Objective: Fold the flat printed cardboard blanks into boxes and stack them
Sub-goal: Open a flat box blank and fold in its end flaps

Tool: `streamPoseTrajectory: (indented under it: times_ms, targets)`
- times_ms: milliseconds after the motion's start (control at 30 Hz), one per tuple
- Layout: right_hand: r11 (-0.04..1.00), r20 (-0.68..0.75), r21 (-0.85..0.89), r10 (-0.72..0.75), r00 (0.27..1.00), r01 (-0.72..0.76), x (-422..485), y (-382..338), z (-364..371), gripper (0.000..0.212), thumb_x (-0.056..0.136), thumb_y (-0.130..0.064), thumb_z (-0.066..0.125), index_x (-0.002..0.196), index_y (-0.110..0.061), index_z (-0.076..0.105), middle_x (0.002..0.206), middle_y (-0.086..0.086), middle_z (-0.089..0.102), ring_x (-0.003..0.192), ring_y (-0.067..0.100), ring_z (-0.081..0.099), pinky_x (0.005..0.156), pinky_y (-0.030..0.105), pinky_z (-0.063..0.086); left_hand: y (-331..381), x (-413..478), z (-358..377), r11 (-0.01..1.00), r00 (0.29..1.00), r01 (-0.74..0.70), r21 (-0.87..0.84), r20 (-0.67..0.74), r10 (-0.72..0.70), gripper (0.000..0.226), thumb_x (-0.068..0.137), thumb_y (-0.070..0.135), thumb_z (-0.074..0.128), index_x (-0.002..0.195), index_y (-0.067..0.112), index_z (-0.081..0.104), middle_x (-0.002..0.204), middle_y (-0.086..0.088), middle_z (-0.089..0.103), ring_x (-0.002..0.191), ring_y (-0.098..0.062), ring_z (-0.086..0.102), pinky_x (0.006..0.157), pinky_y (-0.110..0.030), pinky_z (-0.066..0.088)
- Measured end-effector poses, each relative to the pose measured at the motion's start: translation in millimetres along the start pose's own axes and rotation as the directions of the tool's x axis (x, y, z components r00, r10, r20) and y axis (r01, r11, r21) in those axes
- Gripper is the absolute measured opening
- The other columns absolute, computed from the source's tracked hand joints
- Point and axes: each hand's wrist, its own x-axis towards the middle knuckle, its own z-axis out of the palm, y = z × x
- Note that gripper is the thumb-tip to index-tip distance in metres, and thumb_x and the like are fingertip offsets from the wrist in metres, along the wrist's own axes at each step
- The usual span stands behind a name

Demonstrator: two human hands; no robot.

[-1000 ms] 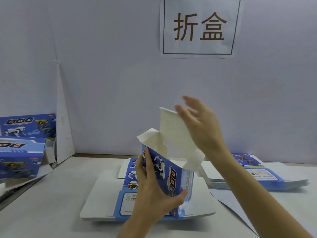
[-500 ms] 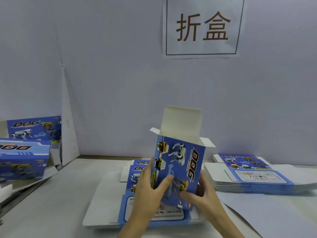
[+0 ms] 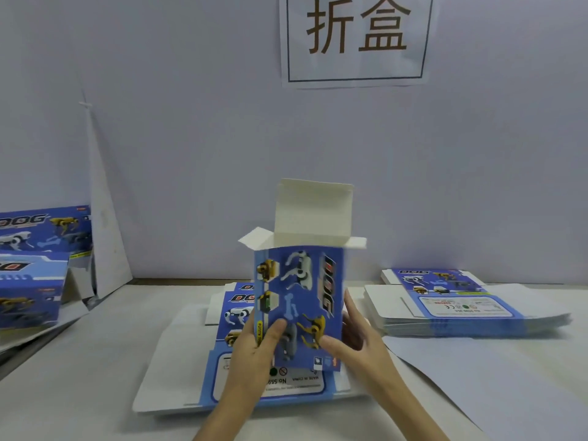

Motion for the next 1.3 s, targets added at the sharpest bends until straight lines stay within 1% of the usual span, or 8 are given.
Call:
streamPoseTrajectory:
  times_ms: [100, 300, 500, 633, 800, 967, 1133, 1300]
  targets:
    - [1.0, -0.016, -0.003, 0.001, 1.0, -0.001, 0, 0, 1, 0.091, 0.056, -0.054, 0.082, 0.131, -0.055, 0.031, 0.115, -0.028, 0.064, 0.11, 0.003, 0.063, 0.073, 0.021, 0.056, 0, 1, 2, 0.999, 0.998, 0.009, -0.038, -0.067, -0.011, 0.03, 0.078, 0.04, 0.054, 0.099, 0.02, 0.064, 0.082, 0.015, 0.072, 0.08, 0.001, 0.067, 0.054, -0.012, 0.05]
    - [1.0, 0.005, -0.025, -0.01, 1.0, 0.01, 0, 2, 2, 0.093, 0.059, -0.046, 0.082, 0.137, -0.05, 0.03, 0.119, -0.018, 0.064, 0.112, 0.008, 0.062, 0.076, 0.025, 0.057, -4, 2, -1, 0.999, 1.0, -0.018, -0.033, -0.022, 0.017, 0.034, 0.078, 0.038, 0.056, 0.101, 0.014, 0.063, 0.079, 0.008, 0.073, 0.075, -0.003, 0.068, 0.059, -0.012, 0.051]
    - [1.0, 0.0, -0.006, 0.014, 1.0, -0.014, -1, 0, 0, 0.087, 0.057, -0.048, 0.081, 0.129, -0.056, 0.033, 0.116, -0.023, 0.063, 0.111, 0.005, 0.062, 0.071, 0.023, 0.057, -3, 1, 1, 1.0, 0.997, -0.009, -0.023, -0.083, 0.007, 0.032, 0.078, 0.04, 0.054, 0.094, 0.014, 0.064, 0.064, 0.005, 0.067, 0.059, -0.005, 0.065, 0.045, -0.014, 0.046]
    - [1.0, 0.01, -0.017, -0.001, 1.0, 0.001, -3, -1, 2, 0.094, 0.059, -0.043, 0.082, 0.138, -0.047, 0.031, 0.124, -0.013, 0.062, 0.114, 0.01, 0.062, 0.075, 0.024, 0.056, -5, 1, -1, 0.999, 0.998, -0.031, 0.013, -0.056, 0.032, 0.033, 0.078, 0.041, 0.054, 0.095, 0.014, 0.063, 0.076, 0.01, 0.071, 0.073, -0.004, 0.067, 0.057, -0.017, 0.051]
    - [0.999, -0.002, -0.019, 0.028, 1.0, -0.028, -5, -3, 2, 0.097, 0.045, -0.063, 0.084, 0.127, -0.056, 0.032, 0.116, -0.023, 0.061, 0.11, 0.0, 0.061, 0.069, 0.02, 0.056, -5, 1, -2, 0.999, 0.996, -0.026, 0.029, -0.088, 0.029, 0.029, 0.079, 0.042, 0.053, 0.092, 0.018, 0.063, 0.079, 0.004, 0.069, 0.074, -0.006, 0.068, 0.049, -0.015, 0.05]
    - [1.0, 0.015, -0.018, 0.0, 1.0, 0.0, -5, -2, 2, 0.09, 0.062, -0.043, 0.081, 0.138, -0.045, 0.033, 0.121, -0.018, 0.063, 0.114, 0.01, 0.061, 0.075, 0.026, 0.057, -3, -1, -1, 0.999, 0.997, -0.042, 0.024, -0.068, 0.043, 0.031, 0.079, 0.038, 0.055, 0.096, 0.014, 0.062, 0.08, 0.01, 0.072, 0.077, -0.003, 0.066, 0.058, -0.014, 0.051]
    - [1.0, 0.009, -0.012, 0.029, 1.0, -0.029, -6, -5, 2, 0.098, 0.049, -0.065, 0.083, 0.133, -0.047, 0.035, 0.117, -0.022, 0.064, 0.112, 0.004, 0.061, 0.073, 0.022, 0.056, -4, -1, -1, 0.996, 0.992, -0.012, 0.092, -0.121, 0.023, 0.031, 0.079, 0.045, 0.051, 0.092, 0.018, 0.062, 0.086, 0.0, 0.068, 0.078, -0.015, 0.067, 0.048, -0.016, 0.05]
    - [0.998, 0.051, -0.066, 0.026, 0.998, -0.023, 0, -9, 2, 0.095, 0.059, -0.04, 0.084, 0.139, -0.041, 0.034, 0.12, -0.014, 0.064, 0.111, 0.012, 0.064, 0.077, 0.03, 0.058, 14, 5, -9, 0.989, 0.998, -0.008, 0.147, 0.065, -0.001, 0.041, 0.073, 0.05, 0.058, 0.098, 0.018, 0.062, 0.085, 0.004, 0.073, 0.079, -0.006, 0.068, 0.063, -0.017, 0.053]
